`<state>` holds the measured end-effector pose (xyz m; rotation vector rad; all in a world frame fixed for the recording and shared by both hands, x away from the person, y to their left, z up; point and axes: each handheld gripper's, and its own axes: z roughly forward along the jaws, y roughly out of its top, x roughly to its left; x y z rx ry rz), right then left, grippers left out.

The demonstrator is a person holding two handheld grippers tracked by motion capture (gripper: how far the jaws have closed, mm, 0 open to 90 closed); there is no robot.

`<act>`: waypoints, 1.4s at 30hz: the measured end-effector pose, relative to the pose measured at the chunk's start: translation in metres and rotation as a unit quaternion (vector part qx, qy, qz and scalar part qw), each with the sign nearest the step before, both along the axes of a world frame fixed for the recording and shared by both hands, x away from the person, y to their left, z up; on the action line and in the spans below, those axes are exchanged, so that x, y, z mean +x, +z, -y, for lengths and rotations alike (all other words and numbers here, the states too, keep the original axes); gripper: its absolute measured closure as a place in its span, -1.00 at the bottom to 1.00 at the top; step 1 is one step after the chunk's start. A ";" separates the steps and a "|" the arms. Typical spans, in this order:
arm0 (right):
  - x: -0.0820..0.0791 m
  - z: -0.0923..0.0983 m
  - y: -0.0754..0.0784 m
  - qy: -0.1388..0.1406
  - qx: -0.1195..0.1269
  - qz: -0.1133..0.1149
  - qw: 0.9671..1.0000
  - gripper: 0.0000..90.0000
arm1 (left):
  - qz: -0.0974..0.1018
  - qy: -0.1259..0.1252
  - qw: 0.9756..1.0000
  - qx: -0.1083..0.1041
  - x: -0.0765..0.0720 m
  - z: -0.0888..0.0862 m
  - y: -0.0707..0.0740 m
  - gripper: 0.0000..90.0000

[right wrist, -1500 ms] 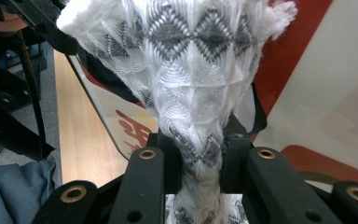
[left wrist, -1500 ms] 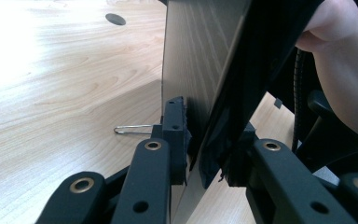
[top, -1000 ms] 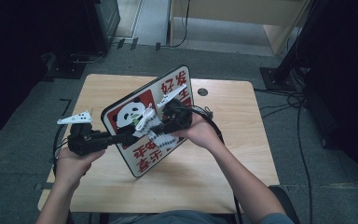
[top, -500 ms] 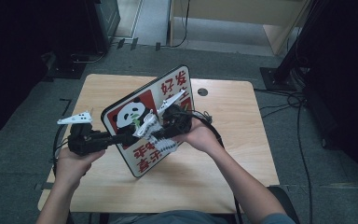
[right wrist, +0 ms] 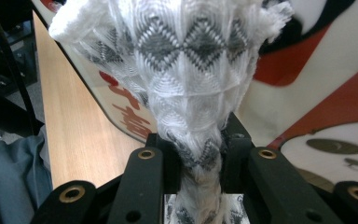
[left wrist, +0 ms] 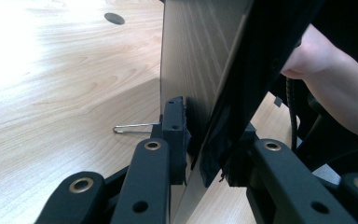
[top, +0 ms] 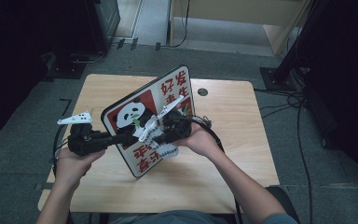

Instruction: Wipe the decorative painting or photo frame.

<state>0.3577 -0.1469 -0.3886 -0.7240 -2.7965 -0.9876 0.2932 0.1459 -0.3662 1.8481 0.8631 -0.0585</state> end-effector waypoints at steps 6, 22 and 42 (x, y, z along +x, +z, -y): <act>-0.001 0.000 -0.010 -0.002 -0.004 -0.009 1.000 0.67 | 0.000 0.000 1.000 0.000 0.000 0.000 0.000 0.68; -0.007 0.001 -0.040 -0.001 -0.029 -0.026 0.999 0.67 | 0.001 -0.001 1.000 0.002 -0.001 0.000 0.000 0.68; -0.024 0.012 -0.073 -0.008 -0.022 -0.008 1.000 0.54 | 0.005 -0.001 1.000 0.008 -0.001 0.001 0.001 0.68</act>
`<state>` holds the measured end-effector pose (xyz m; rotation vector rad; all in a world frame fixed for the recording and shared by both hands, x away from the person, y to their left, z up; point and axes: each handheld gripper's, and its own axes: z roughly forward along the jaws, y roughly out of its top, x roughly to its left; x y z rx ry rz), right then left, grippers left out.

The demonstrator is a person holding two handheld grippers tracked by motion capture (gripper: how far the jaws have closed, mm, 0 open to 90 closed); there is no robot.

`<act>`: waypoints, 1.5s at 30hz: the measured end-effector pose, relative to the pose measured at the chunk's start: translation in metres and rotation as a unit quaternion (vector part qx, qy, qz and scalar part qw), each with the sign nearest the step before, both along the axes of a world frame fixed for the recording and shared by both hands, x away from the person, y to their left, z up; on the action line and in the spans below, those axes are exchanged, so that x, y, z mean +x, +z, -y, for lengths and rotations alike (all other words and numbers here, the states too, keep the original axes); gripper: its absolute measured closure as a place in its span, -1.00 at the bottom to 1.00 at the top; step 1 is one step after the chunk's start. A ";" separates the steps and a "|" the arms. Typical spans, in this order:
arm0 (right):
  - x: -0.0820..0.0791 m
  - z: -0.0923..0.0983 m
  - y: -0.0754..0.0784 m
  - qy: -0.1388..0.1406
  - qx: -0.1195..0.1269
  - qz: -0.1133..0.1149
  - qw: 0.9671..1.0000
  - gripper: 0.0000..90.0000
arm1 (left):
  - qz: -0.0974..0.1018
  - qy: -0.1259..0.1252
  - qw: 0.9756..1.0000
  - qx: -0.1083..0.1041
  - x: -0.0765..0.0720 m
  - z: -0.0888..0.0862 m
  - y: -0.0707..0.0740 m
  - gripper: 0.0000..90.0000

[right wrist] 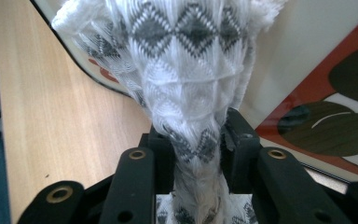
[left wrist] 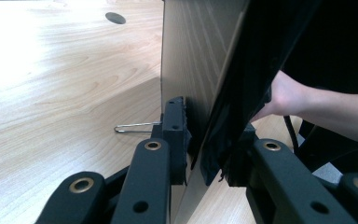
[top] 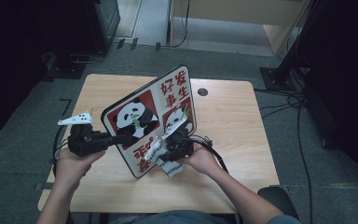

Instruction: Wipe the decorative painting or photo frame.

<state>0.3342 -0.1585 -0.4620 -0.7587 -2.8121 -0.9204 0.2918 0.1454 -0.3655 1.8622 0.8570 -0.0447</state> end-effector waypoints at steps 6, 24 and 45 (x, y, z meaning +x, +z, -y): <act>-0.008 0.003 -0.004 -0.020 0.018 0.017 0.999 0.57 | 0.001 0.001 1.000 0.001 0.000 0.000 0.000 0.68; -0.015 0.003 0.019 -0.020 0.044 0.028 0.998 0.77 | 0.002 0.002 1.000 0.002 0.000 0.000 0.000 0.69; -0.003 -0.003 0.098 -0.005 0.055 0.046 0.997 0.76 | -0.001 0.010 1.000 -0.003 -0.001 0.000 0.000 0.68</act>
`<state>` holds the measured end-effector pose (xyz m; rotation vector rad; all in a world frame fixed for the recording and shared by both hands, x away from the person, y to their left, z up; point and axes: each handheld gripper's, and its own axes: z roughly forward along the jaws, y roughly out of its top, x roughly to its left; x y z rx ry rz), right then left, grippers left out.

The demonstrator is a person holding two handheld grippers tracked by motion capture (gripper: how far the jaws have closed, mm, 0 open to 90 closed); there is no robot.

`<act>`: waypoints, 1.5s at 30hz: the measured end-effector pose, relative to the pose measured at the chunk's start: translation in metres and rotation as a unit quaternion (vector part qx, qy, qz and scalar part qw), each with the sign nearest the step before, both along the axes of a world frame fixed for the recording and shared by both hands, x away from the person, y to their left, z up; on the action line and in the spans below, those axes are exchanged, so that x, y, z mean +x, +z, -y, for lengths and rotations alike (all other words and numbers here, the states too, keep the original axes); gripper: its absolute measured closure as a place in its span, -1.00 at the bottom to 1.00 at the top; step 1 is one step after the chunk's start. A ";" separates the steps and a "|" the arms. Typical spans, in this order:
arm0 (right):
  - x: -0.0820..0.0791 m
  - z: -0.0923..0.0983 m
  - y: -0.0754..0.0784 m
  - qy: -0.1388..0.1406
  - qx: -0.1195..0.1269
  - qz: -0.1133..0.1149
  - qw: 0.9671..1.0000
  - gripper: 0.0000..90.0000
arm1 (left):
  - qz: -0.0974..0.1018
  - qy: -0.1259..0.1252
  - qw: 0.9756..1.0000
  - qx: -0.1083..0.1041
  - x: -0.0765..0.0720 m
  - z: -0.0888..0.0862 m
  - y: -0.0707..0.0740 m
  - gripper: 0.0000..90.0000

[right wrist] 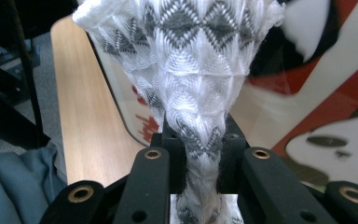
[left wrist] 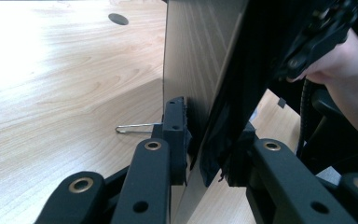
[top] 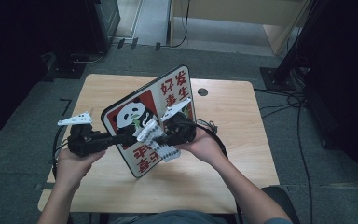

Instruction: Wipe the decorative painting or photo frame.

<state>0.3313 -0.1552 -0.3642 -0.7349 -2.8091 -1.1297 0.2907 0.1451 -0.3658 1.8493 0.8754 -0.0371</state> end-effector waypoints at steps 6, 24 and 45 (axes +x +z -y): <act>0.005 -0.005 0.022 0.007 0.006 0.007 1.000 0.76 | -0.001 0.000 1.000 -0.003 0.000 0.000 0.000 0.68; 0.013 -0.038 0.079 0.039 0.002 0.046 0.998 0.75 | 0.003 0.006 1.000 -0.007 -0.008 -0.013 0.001 0.66; 0.018 -0.065 0.097 0.047 0.002 0.059 0.997 0.74 | 0.008 0.006 1.000 -0.014 -0.008 -0.016 0.001 0.72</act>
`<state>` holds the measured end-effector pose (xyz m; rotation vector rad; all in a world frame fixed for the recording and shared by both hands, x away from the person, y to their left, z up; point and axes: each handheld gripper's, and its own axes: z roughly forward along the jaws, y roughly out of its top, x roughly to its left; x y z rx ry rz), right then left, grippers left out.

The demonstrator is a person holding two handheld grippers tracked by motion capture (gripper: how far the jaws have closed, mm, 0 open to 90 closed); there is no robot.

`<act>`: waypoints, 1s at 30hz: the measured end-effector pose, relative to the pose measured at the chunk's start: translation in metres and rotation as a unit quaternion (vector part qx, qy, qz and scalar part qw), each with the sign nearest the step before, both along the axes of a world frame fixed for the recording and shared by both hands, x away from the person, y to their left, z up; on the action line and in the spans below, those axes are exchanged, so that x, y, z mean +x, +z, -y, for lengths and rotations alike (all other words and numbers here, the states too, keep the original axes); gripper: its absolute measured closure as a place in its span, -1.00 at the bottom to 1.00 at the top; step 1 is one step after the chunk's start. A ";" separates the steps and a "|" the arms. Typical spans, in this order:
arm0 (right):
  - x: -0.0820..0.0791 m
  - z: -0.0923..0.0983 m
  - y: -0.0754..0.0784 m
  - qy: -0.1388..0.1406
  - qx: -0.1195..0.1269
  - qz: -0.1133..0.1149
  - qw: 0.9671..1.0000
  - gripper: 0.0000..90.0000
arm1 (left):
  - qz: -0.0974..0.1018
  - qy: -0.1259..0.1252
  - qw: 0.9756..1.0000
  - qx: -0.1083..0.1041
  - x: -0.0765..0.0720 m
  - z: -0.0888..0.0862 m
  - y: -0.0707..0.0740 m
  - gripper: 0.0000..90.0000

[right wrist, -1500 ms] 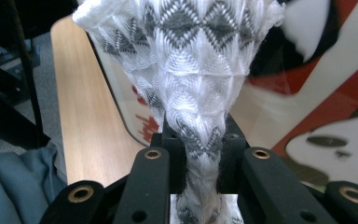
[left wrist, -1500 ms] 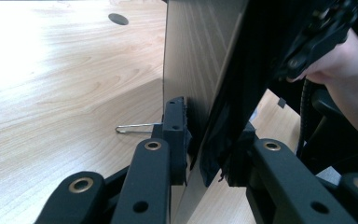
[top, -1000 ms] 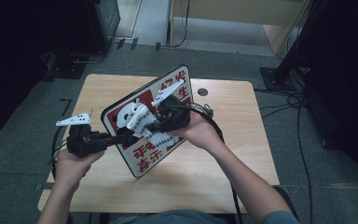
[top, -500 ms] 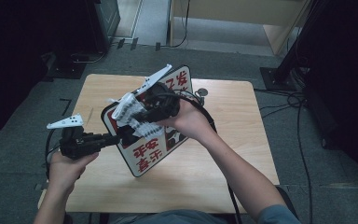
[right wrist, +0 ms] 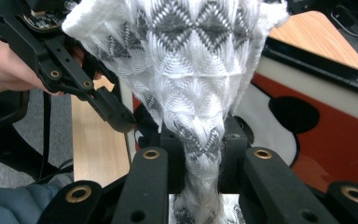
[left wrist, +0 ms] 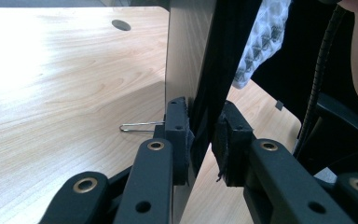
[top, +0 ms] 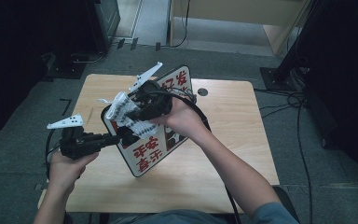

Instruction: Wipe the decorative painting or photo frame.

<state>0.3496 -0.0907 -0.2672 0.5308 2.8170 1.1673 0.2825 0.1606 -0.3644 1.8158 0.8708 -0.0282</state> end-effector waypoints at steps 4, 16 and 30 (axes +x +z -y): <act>0.001 0.001 -0.004 0.001 0.000 -0.002 1.000 0.74 | 0.001 -0.001 1.000 0.000 0.000 0.000 0.000 0.72; -0.001 0.003 -0.015 0.004 0.001 -0.015 1.000 0.73 | 0.004 -0.006 1.000 0.005 0.000 0.000 0.000 0.73; -0.002 0.004 -0.028 0.009 -0.003 -0.021 1.000 0.73 | 0.003 -0.005 1.000 0.003 0.000 0.000 0.000 0.73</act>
